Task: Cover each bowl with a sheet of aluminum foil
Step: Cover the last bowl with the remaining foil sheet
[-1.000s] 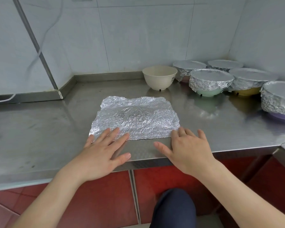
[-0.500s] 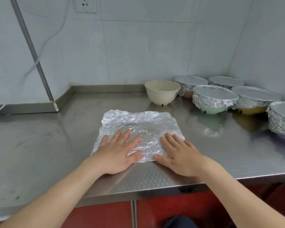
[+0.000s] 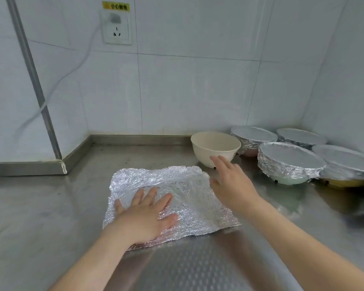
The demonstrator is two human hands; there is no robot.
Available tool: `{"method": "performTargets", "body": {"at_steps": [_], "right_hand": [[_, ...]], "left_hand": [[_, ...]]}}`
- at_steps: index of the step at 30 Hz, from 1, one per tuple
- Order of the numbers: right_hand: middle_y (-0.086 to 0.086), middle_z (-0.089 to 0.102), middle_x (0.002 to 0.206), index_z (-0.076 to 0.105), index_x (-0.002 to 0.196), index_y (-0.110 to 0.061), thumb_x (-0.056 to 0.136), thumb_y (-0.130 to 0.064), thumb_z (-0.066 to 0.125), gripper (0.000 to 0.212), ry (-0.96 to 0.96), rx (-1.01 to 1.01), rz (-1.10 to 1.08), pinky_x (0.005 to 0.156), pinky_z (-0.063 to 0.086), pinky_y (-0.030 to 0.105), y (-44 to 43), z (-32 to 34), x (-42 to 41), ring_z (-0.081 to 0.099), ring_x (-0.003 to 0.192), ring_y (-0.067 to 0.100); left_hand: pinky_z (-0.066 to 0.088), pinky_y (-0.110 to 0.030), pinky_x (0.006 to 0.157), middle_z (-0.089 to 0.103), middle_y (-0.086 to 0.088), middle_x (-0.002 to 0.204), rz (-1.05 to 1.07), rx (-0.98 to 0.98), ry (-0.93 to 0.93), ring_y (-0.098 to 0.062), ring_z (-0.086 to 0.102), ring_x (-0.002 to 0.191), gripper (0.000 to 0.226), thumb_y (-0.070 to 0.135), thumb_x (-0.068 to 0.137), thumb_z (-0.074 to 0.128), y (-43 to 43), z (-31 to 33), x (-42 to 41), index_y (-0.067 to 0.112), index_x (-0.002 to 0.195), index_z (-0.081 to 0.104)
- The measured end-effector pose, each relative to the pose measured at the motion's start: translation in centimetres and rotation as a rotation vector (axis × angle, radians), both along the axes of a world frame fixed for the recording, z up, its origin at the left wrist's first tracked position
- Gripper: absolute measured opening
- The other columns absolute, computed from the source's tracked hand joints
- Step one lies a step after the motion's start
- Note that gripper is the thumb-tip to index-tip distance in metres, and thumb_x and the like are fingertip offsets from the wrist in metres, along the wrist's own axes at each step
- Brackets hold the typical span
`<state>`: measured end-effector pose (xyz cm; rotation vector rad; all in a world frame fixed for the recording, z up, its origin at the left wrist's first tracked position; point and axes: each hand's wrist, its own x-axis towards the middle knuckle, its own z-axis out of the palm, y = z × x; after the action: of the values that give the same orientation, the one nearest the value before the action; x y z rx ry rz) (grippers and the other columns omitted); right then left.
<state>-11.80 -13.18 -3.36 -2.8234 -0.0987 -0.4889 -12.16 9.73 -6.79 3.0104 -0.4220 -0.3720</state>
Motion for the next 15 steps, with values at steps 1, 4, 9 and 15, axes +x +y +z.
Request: {"method": "performTargets", "body": {"at_steps": [1, 4, 9, 15], "right_hand": [[0.003, 0.029, 0.154, 0.022, 0.149, -0.02, 0.095, -0.024, 0.046, 0.059, -0.025, -0.005, -0.024, 0.096, 0.042, 0.041, -0.3, 0.4, 1.7, 0.041, 0.126, 0.034], [0.01, 0.023, 0.156, 0.018, 0.151, -0.017, 0.092, -0.013, 0.045, 0.065, 0.01, 0.026, -0.088, 0.096, 0.041, 0.041, -0.8, 1.3, 6.2, 0.042, 0.128, 0.039], [0.013, 0.059, 0.115, 0.055, 0.119, -0.012, 0.096, -0.017, 0.046, 0.026, -0.085, -0.044, -0.178, 0.07, 0.049, 0.038, -1.4, 0.5, 8.9, 0.06, 0.096, 0.037], [0.01, 0.064, 0.101, 0.062, 0.105, -0.012, 0.096, -0.03, 0.05, 0.023, -0.182, -0.01, -0.153, 0.065, 0.043, 0.037, -2.3, 0.0, 6.0, 0.06, 0.09, 0.036]], "left_hand": [[-0.007, -0.065, 0.11, -0.017, 0.013, 0.159, 0.016, -0.008, -0.041, -0.017, -0.02, 0.146, 0.065, 0.076, 0.088, 0.02, -0.1, 0.2, 0.0, 0.054, 0.146, 0.0], [-0.005, -0.055, 0.115, -0.003, 0.014, 0.161, -0.121, -0.09, -0.163, -0.012, -0.009, 0.147, 0.063, 0.069, 0.09, 0.037, -0.7, 1.0, -0.4, 0.049, 0.146, 0.017], [0.018, -0.039, 0.118, 0.023, 0.017, 0.155, -0.265, -0.155, -0.179, -0.011, 0.018, 0.144, 0.061, 0.062, 0.089, 0.049, -1.1, 1.1, -1.3, 0.042, 0.144, 0.031], [0.05, -0.034, 0.081, 0.067, 0.004, 0.104, -0.148, -0.029, -0.46, -0.022, 0.062, 0.098, 0.024, 0.025, 0.095, 0.043, -0.5, 1.3, -0.7, 0.03, 0.112, 0.059]]}}
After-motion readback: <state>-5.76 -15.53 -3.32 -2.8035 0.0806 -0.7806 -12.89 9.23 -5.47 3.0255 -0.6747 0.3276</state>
